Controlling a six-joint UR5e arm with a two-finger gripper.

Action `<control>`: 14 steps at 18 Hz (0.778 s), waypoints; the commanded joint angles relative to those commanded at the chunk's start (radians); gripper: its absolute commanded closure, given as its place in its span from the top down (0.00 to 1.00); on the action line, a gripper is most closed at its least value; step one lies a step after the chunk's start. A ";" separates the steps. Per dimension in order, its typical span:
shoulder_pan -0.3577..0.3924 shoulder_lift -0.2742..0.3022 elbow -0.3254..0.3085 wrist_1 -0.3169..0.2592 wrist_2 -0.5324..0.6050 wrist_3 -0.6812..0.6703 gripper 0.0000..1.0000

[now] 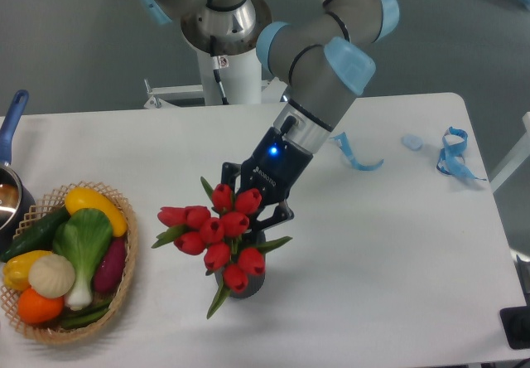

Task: Pick up the flowers from the vase
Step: 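Lift the gripped tulip bunch up out of the grey vase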

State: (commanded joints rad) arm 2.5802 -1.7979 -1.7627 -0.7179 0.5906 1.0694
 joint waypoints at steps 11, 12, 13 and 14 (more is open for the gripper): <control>0.003 0.067 0.131 -0.009 -0.002 -0.246 0.22; 0.005 0.081 0.132 -0.009 -0.002 -0.252 0.22; 0.009 0.095 0.132 -0.011 -0.002 -0.261 0.22; 0.015 0.107 0.132 -0.011 -0.002 -0.275 0.22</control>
State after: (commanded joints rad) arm 2.5954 -1.6906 -1.6306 -0.7286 0.5890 0.7947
